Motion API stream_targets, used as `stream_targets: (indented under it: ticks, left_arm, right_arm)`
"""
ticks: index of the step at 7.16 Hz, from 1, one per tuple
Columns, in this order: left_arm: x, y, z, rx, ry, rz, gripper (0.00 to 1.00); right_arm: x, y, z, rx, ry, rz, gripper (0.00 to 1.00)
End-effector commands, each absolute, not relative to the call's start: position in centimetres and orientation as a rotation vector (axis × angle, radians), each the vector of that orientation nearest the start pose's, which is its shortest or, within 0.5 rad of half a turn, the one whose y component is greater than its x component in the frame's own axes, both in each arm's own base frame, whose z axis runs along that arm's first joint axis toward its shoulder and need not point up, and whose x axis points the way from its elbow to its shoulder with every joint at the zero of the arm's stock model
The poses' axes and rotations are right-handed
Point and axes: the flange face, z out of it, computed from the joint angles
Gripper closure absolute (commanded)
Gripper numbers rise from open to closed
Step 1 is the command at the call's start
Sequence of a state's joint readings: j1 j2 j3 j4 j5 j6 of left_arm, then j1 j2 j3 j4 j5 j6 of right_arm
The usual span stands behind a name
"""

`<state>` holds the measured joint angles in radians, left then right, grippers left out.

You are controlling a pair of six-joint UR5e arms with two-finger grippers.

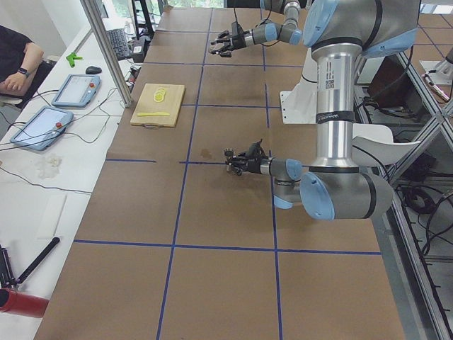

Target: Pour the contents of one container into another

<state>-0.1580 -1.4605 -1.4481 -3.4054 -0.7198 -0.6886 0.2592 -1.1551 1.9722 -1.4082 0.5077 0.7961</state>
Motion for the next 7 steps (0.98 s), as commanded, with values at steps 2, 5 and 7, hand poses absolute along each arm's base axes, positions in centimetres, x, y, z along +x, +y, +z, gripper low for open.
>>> stream_targets:
  ticks: [2, 5, 7]
  left_arm:
    - [36.14, -26.75, 57.32, 1.274, 0.956, -0.107, 1.0]
    - [36.21, -26.75, 57.26, 1.274, 0.959, -0.107, 1.0]
    - [36.24, -26.68, 57.39, 1.268, 0.963, -0.097, 1.0]
  right_arm:
    - [-46.12, -35.03, 20.93, 1.266, -0.283, 0.079, 1.0]
    - [-46.12, -35.03, 21.02, 1.265, -0.283, 0.08, 1.0]
    - [-46.12, -35.03, 20.93, 1.266, -0.284, 0.08, 1.0]
